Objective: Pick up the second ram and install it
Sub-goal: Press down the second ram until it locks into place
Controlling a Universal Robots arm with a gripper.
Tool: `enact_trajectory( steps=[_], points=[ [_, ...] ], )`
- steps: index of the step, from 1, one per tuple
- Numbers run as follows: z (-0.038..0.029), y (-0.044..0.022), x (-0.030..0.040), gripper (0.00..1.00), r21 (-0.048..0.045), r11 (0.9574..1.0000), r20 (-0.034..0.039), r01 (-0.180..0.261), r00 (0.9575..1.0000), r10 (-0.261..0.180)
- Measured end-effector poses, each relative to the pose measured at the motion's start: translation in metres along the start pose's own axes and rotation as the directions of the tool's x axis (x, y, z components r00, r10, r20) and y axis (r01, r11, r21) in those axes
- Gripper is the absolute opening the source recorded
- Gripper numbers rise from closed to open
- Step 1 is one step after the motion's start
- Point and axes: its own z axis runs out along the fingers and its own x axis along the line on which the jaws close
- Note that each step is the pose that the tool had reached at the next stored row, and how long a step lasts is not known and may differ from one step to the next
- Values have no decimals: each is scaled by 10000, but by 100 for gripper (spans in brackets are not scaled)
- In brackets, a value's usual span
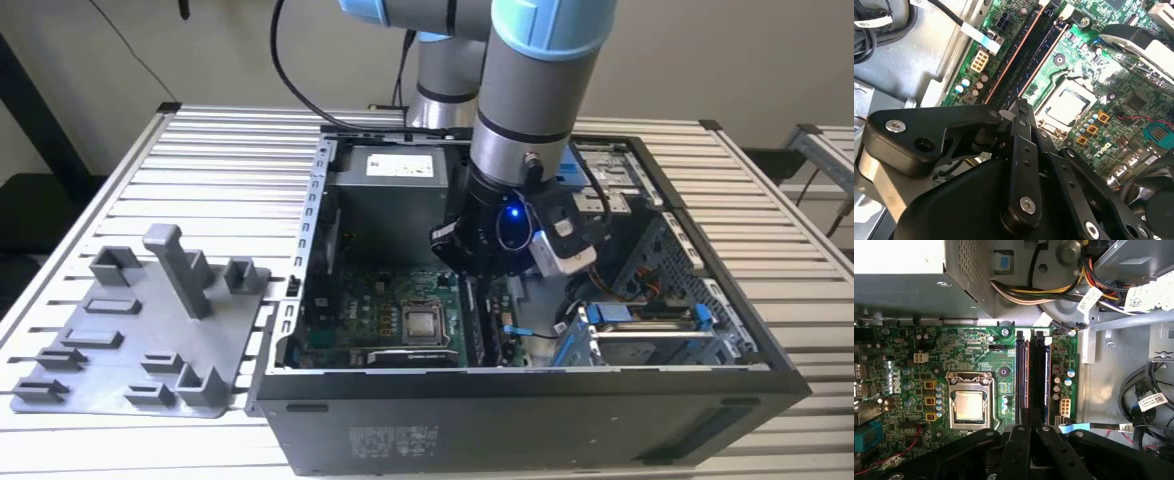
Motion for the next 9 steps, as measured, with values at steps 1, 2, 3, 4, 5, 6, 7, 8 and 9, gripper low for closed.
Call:
enact_trajectory(
  steps=[1, 2, 3, 4, 5, 6, 7, 8, 9],
  points=[
    [0, 0, 0, 11, -1, 10000, 0, 0, 10000, 0],
    [-1, 0, 0, 11, -1, 10000, 1, 0, 10000, 0],
    [-1, 0, 0, 11, 0, 10000, 2, 0, 10000, 0],
    [-1, 0, 0, 11, 0, 10000, 2, 0, 10000, 0],
    [-1, 0, 0, 11, 0, 10000, 3, 0, 10000, 0],
    [-2, 0, 0, 11, 0, 10000, 3, -1, 10000, 1],
    [-2, 0, 0, 11, -1, 10000, 4, -1, 10000, 1],
    [-2, 0, 0, 11, 0, 10000, 5, 0, 10000, 0],
    [-2, 0, 0, 11, 0, 10000, 6, 0, 10000, 0]
  ],
)
